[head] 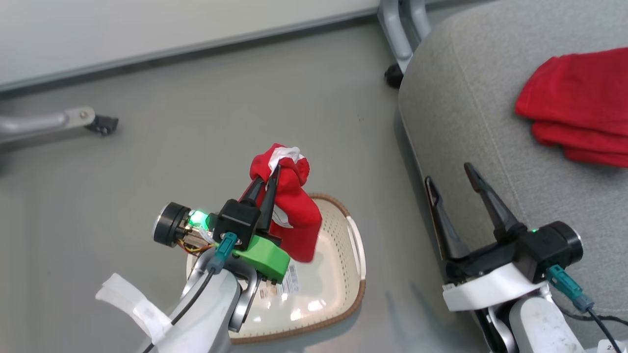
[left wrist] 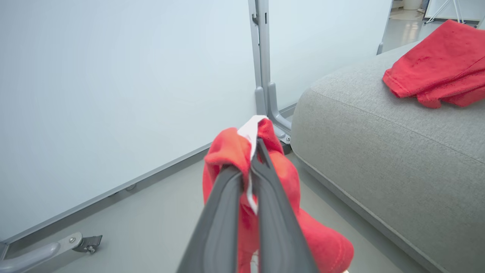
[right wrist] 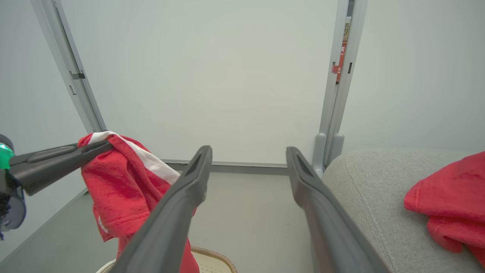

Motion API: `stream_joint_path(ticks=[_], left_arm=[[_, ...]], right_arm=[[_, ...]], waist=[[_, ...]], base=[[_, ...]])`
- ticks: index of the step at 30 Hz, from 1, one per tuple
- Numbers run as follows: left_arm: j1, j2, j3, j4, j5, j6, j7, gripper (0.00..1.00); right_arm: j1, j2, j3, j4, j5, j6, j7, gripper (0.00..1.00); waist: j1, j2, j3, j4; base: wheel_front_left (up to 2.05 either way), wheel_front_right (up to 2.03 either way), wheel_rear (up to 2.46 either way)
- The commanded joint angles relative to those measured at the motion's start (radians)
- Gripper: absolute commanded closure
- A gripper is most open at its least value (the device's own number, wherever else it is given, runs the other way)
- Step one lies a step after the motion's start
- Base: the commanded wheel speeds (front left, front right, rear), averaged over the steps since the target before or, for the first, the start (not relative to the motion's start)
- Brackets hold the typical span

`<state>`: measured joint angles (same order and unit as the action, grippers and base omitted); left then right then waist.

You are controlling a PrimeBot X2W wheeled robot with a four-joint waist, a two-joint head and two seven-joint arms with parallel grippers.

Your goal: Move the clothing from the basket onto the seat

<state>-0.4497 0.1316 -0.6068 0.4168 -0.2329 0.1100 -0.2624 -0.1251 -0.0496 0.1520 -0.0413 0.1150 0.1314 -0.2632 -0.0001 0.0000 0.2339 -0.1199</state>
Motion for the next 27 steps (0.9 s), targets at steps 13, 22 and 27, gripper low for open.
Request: stream_joint_path(ticks=[13, 22, 27], left_arm=[[0.055, -0.027, 0.035, -0.192, 0.051, -0.033, -0.004, 1.00], [0.048, -0.050, -0.037, -0.258, 0.064, -0.083, -0.004, 1.00], [0.040, -0.066, -0.090, -0.302, 0.041, -0.106, -0.003, 1.00]], right_arm=[[0.077, -0.022, 0.089, 0.078, 0.035, -0.001, -0.002, 0.00], [-0.003, -0.072, 0.221, 0.136, 0.030, -0.001, -0.002, 0.00], [-0.037, -0.084, 0.249, 0.167, 0.059, -0.001, -0.002, 0.00]], waist=[[0.0001, 0.0000, -0.190, -0.008], [0.0001, 0.0000, -0.209, 0.003], [0.0001, 0.0000, -0.210, 0.017]], base=[[0.00, 0.00, 0.00], [0.00, 0.00, 0.00], [0.00, 0.00, 0.00]])
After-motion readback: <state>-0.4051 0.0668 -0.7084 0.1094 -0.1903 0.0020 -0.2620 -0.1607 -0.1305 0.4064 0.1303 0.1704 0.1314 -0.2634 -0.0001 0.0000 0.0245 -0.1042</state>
